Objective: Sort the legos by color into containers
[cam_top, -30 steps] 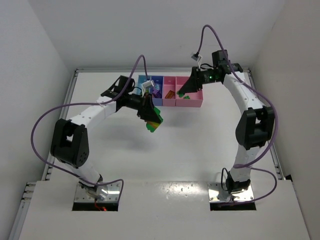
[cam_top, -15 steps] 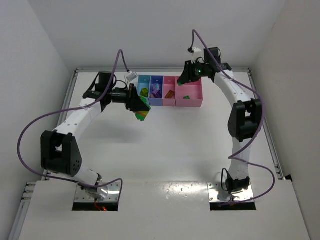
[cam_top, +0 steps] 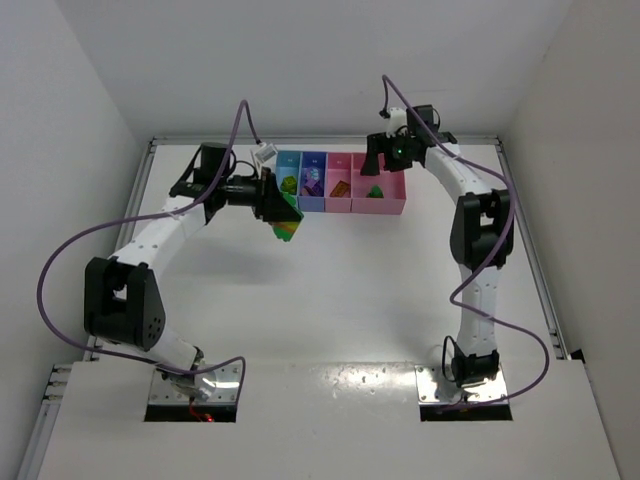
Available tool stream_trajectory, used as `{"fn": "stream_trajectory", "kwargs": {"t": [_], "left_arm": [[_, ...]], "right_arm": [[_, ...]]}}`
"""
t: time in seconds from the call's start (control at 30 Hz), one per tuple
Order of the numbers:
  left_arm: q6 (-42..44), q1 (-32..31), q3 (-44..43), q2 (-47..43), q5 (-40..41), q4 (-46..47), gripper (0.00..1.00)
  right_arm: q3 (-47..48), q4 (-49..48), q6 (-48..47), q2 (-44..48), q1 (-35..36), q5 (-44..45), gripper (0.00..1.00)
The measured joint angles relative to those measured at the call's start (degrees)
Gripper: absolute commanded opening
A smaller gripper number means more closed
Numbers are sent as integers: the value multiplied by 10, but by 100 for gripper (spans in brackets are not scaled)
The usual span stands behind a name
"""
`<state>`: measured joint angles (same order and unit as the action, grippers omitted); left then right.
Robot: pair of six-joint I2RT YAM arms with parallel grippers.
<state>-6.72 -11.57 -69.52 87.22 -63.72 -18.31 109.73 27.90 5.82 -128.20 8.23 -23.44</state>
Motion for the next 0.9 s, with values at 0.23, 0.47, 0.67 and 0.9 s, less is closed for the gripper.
{"fn": "stream_trajectory", "kwargs": {"t": [0.23, 0.47, 0.67, 0.9], "left_arm": [[-87, 0, 28, 14, -2, 99, 10], [-250, 0, 71, 14, 0, 264, 8], [-420, 3, 85, 13, 41, 440, 2], [-570, 24, 136, 6, 157, 529, 0]], "right_arm": [[-85, -21, 7, 65, -6, -115, 88], [-310, -221, 169, 262, -2, -347, 88], [-393, -377, 291, 315, 97, -382, 88], [-416, -503, 424, 293, 108, -339, 88]]}}
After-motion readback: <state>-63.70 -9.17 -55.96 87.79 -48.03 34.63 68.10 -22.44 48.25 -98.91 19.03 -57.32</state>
